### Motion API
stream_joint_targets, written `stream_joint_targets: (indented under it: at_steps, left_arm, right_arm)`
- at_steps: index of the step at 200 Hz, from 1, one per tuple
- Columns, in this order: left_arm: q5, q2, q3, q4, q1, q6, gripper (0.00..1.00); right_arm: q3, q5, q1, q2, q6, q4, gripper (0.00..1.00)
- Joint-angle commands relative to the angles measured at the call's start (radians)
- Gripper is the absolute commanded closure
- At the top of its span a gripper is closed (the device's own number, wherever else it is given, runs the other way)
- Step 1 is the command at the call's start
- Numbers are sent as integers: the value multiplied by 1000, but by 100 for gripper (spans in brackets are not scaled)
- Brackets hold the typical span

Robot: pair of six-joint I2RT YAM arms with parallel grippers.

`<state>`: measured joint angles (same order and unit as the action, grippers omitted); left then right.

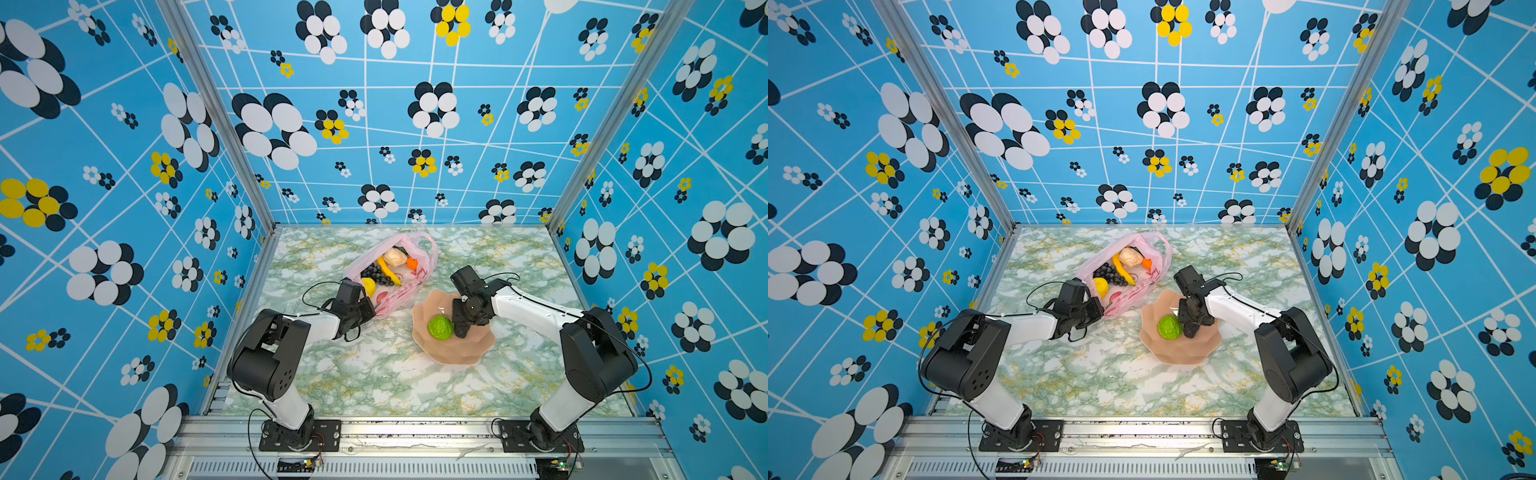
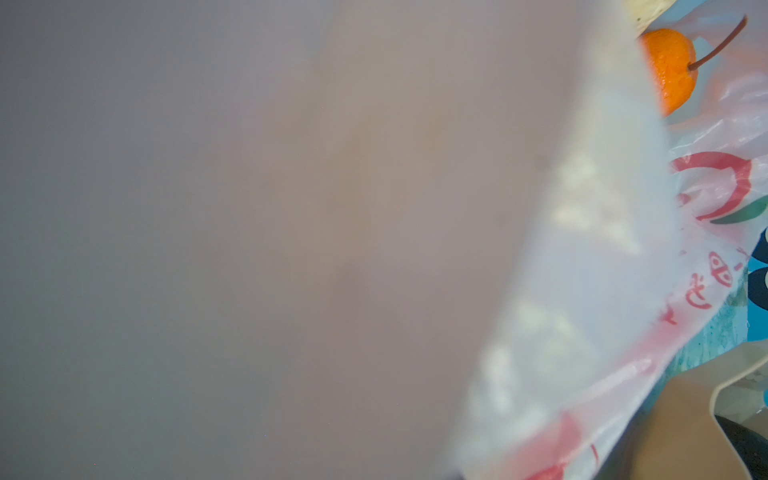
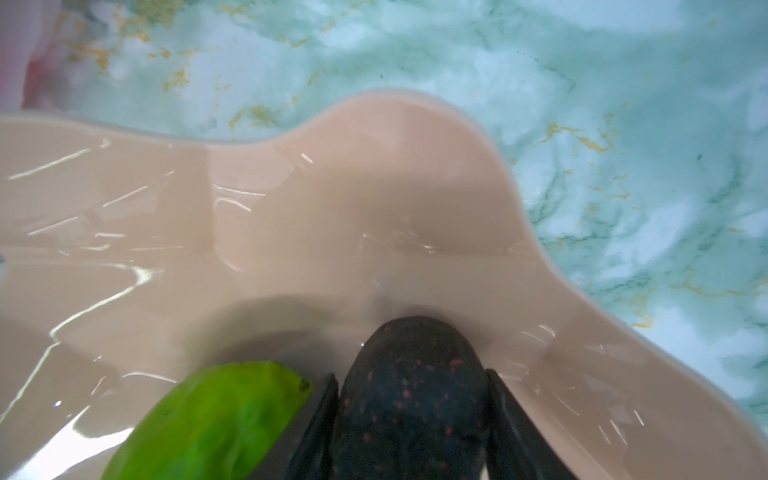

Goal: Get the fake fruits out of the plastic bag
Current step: 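Carry the dark avocado with the right gripper over the peach bowl, then open the right gripper to drop the avocado beside the green fruit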

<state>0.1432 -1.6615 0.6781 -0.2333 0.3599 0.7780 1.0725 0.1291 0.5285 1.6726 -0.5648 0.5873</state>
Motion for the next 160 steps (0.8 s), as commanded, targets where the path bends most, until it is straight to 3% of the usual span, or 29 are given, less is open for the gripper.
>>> stream_joint_targets:
  at_steps: [1,67,106,160]
  left_arm:
    - [8,-17,2,5,-10,1,92]
    - [13,-12,-3,-1,-9,6,92]
    - [15,5,-25,-6,-10,33,92]
    - [26,28,-86,-35,-12,83,92]
  right_arm:
    - [20,6,-4,-41,-10,28,42]
    - [48,15,-1,-97,-7,68,33]
    - [142,25,38,-125,-4,79,31]
    - [358,-48,143,8,-4,-35,30]
